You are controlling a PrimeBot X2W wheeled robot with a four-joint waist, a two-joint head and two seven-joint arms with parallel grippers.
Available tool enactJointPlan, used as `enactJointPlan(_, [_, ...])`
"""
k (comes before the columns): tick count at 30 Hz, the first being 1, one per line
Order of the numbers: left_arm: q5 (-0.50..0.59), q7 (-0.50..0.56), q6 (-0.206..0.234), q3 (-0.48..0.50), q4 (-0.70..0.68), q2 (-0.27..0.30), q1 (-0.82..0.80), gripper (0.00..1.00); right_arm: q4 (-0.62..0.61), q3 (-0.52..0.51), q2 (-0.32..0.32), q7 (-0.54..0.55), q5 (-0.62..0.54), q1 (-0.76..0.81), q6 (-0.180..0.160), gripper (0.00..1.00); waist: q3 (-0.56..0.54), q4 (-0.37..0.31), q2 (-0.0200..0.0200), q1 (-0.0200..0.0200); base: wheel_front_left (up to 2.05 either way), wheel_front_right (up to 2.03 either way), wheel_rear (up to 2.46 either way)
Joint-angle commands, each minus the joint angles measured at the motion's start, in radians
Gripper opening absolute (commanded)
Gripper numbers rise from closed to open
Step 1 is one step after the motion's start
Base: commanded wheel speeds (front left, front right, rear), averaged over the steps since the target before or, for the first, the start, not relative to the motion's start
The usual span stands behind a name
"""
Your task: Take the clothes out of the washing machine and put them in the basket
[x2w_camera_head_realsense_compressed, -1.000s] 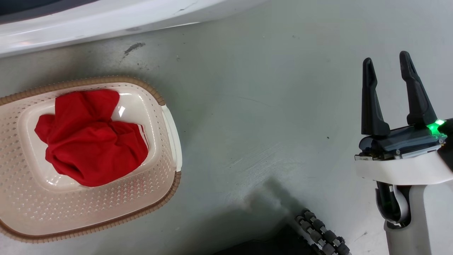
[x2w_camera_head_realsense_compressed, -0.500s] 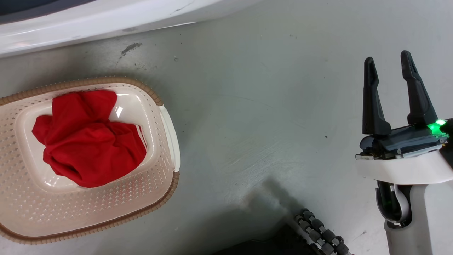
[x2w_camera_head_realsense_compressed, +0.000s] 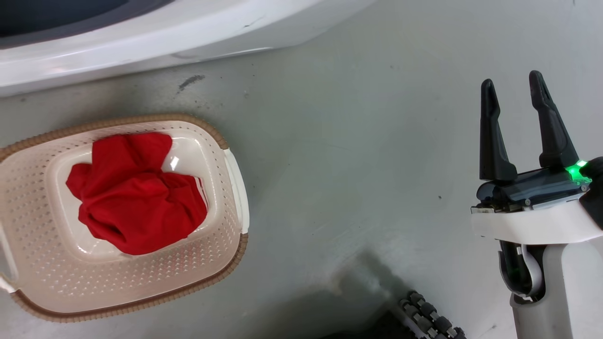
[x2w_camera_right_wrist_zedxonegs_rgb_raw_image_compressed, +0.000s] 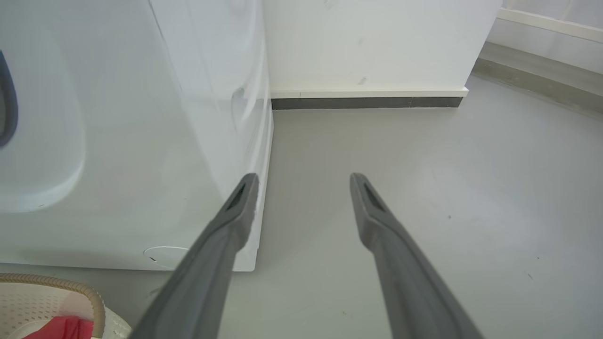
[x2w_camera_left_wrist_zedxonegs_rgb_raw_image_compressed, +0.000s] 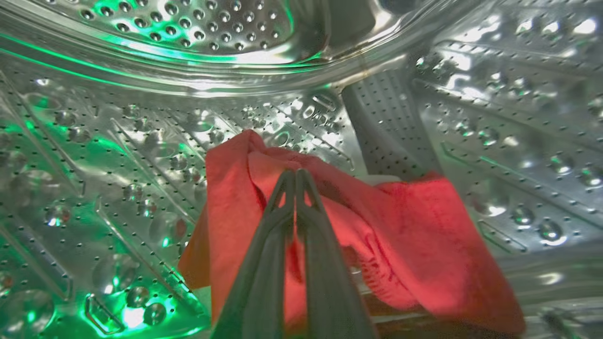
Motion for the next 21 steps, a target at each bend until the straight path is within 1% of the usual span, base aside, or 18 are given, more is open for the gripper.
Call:
enactJointPlan(1, [-0.007,-0.031,-0.007,-0.002,-0.002,-0.011,0.024,0.00,0.004,-0.001,0.002,-0.002,-0.010,-0.004,-0.001,1.00,-0.017,0.011,0.0000,0.0000,0.00,0.00,0.00])
enactJointPlan(5, [-0.017,-0.086,-0.016,-0.011,-0.002,-0.025,0.050,0.00,0.009,-0.002,0.002,-0.002,-0.012,-0.002,-0.001,1.00,-0.041,0.019,0.0000,0.0000,0.00,0.00,0.00])
enactJointPlan(9, [-0.044,-0.156,-0.021,-0.005,0.000,-0.055,0.098,0.00,0.016,-0.007,0.001,-0.002,-0.014,0.008,-0.001,1.00,-0.078,0.030,0.0000,0.0000,0.00,0.00,0.00])
enactJointPlan(12, [-0.064,-0.214,-0.022,0.004,0.005,-0.067,0.153,0.00,0.023,-0.007,0.001,-0.002,-0.022,0.023,-0.001,1.00,-0.117,0.040,0.0000,0.0000,0.00,0.00,0.00])
enactJointPlan(14, [-0.065,-0.228,-0.024,0.001,0.008,-0.073,0.173,0.00,0.025,-0.008,0.001,-0.002,-0.023,0.028,-0.001,1.00,-0.130,0.045,0.0000,0.0000,0.00,0.00,0.00])
enactJointPlan(15, [-0.078,-0.266,-0.027,0.002,0.009,-0.087,0.206,0.00,0.028,-0.009,0.001,-0.002,-0.029,0.035,-0.001,1.00,-0.155,0.054,0.0000,0.0000,0.00,0.00,0.00])
enactJointPlan(16, [-0.078,-0.266,-0.027,0.002,0.009,-0.087,0.206,0.00,0.028,-0.009,0.001,-0.002,-0.029,0.035,-0.001,1.00,-0.155,0.054,0.0000,0.0000,0.00,0.00,0.00])
enactJointPlan(21, [-0.102,-0.342,-0.033,0.001,0.016,-0.116,0.293,0.00,0.038,-0.013,0.002,-0.002,-0.050,0.050,-0.001,1.00,-0.205,0.078,0.0000,0.0000,0.00,0.00,0.00])
